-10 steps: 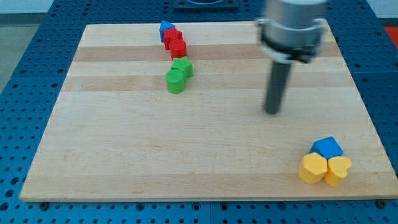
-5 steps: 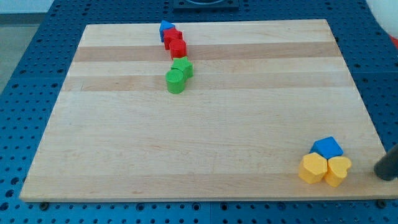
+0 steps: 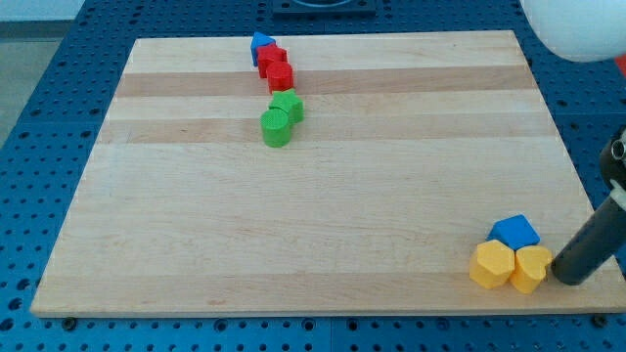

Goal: Move the yellow heart and yellow hexagon left a bit

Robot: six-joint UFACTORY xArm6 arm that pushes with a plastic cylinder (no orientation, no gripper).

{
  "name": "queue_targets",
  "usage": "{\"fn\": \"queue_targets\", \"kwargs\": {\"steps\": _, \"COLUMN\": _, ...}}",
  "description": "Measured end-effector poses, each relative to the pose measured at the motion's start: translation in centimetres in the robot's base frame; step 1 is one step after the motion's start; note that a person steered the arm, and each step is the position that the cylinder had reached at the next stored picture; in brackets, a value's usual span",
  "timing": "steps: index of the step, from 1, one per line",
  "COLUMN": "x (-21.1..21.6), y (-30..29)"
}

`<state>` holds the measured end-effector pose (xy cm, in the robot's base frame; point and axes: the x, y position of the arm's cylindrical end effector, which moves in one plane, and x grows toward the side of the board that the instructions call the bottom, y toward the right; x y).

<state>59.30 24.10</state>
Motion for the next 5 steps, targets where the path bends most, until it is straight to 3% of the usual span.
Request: {"fn": "queue_targets", "kwargs": {"steps": 5, "x": 0.0, "y": -9.6}}
